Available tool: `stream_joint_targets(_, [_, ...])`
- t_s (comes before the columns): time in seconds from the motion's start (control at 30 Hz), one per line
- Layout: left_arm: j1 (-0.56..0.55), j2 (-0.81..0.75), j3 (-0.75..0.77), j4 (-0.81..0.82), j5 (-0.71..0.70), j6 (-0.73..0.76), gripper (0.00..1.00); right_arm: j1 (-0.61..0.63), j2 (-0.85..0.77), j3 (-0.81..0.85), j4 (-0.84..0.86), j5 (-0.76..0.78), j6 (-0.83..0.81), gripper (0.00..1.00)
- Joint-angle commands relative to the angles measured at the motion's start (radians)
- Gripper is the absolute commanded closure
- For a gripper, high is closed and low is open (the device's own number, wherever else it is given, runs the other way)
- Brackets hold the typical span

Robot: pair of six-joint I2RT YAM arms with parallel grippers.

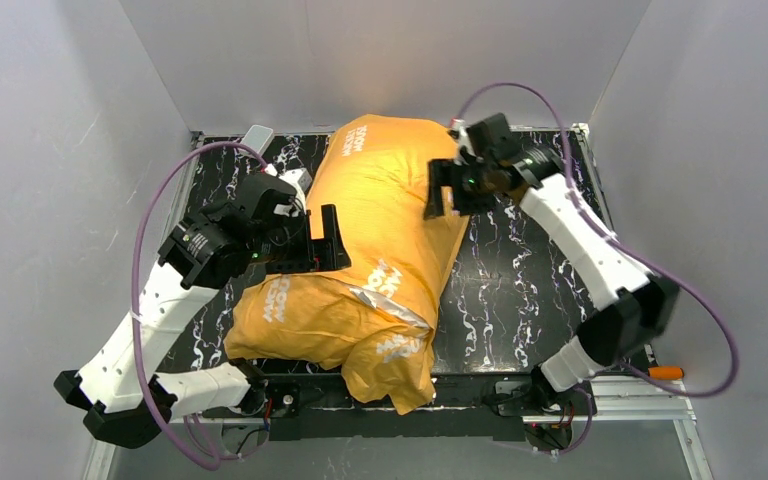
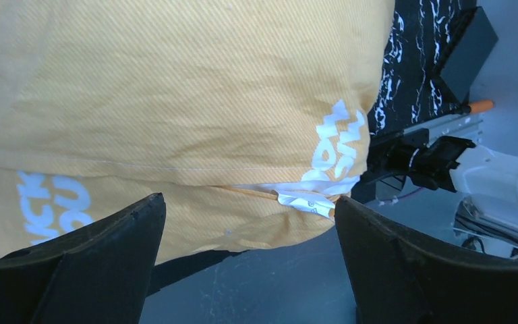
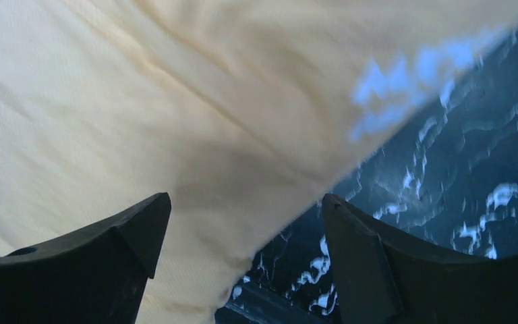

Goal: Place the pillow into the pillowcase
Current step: Stuff the pillow into the pillowcase.

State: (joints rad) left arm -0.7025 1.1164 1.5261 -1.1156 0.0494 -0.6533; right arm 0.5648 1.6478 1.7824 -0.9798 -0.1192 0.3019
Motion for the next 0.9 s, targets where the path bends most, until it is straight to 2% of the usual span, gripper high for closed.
stream_joint_targets(0.0, [0.001,0.025,0.063,-0.097,-0.135,0.033,0.05,-0.156,-0.202,-0.316,0.106,-0.100,0.123,0.06])
stream_joint_targets(0.2, [0.010,0.090,0.073,-0.144,-0.176,-0.003,0.03,-0.340,-0.337,-0.705,0.356,-0.393,0.343,0.02])
stream_joint_targets(0.33, [0.020,0.117,0.087,-0.147,-0.153,-0.001,0.03,-0.336,-0.283,-0.844,0.605,-0.542,0.514,0.02])
stream_joint_targets(0.57, [0.060,0.119,0.096,-0.139,-0.118,0.017,0.02,-0.268,-0.117,-0.902,0.955,-0.594,0.671,0.03])
stream_joint_targets(0.6, [0.071,0.119,0.091,-0.131,-0.109,0.020,0.02,-0.253,-0.098,-0.904,1.014,-0.596,0.692,0.08])
stream_joint_targets(0.67, [0.098,0.116,0.075,-0.118,-0.089,0.030,0.02,-0.234,-0.079,-0.906,1.119,-0.595,0.734,0.34])
stream_joint_targets(0.7, [0.117,0.116,0.063,-0.112,-0.077,0.038,0.02,-0.231,-0.078,-0.902,1.173,-0.599,0.760,0.51])
stream_joint_targets(0.77, [0.172,0.114,0.024,-0.091,-0.036,0.057,0.02,-0.230,-0.085,-0.855,1.203,-0.612,0.780,0.95])
stream_joint_targets(0.8, [0.208,0.111,-0.005,-0.072,0.005,0.071,0.02,-0.230,-0.095,-0.806,1.162,-0.611,0.758,0.99])
stream_joint_targets(0.87, [0.278,0.108,-0.082,-0.030,0.055,0.088,0.02,-0.230,-0.117,-0.685,1.026,-0.590,0.676,0.99])
